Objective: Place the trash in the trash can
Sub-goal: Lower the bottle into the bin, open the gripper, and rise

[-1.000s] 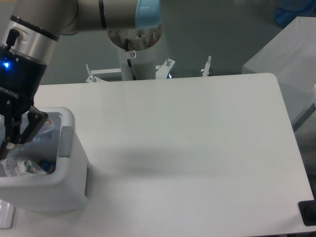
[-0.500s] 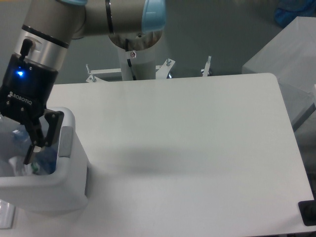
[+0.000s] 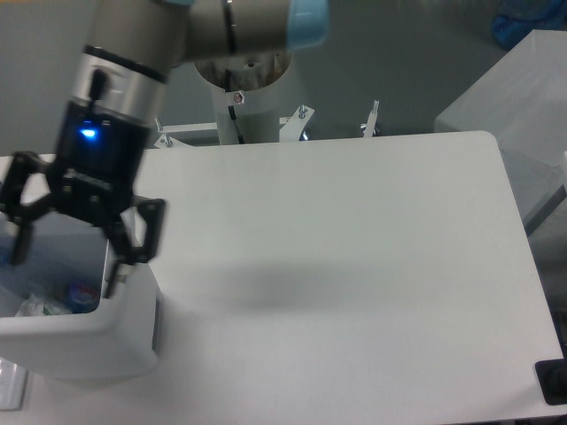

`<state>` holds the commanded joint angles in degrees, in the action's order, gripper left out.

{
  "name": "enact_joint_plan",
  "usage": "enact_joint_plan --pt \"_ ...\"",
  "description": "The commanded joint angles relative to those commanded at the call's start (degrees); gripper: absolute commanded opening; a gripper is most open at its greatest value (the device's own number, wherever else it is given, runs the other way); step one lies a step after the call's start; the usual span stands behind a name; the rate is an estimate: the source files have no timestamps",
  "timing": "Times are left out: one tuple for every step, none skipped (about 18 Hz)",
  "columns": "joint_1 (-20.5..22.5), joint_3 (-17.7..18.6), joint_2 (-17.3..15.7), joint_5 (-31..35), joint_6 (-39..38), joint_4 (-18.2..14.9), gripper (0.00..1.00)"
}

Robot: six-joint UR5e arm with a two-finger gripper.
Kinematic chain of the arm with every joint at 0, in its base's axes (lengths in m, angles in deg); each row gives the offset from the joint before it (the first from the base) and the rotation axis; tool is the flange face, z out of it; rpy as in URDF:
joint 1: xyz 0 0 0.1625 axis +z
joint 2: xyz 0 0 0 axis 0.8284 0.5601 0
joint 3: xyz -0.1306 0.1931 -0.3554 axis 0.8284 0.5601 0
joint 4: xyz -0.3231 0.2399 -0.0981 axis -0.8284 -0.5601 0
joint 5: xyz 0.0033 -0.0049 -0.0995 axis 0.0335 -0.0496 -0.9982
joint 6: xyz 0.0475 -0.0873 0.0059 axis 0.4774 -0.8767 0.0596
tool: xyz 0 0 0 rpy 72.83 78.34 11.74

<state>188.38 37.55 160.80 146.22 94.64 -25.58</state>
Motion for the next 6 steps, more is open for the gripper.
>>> enact_joint_plan --pt "0.97 0.52 -0.26 0.09 1.58 -1.41 1.00" --pt "1.94 1.14 -0.79 1.22 3.42 -2.55 1.00" --pt "2.47 2.02 -1.31 3.75 5.35 -3.00 1.00" --pt "2.65 2.72 -1.49 6.74 7.20 -3.09 1.00" --pt "2.74 3.42 -1.58 9.47 8.43 -3.09 1.00" --pt "2.74 3.69 -1.58 10.97 8.80 -3.18 1.00"
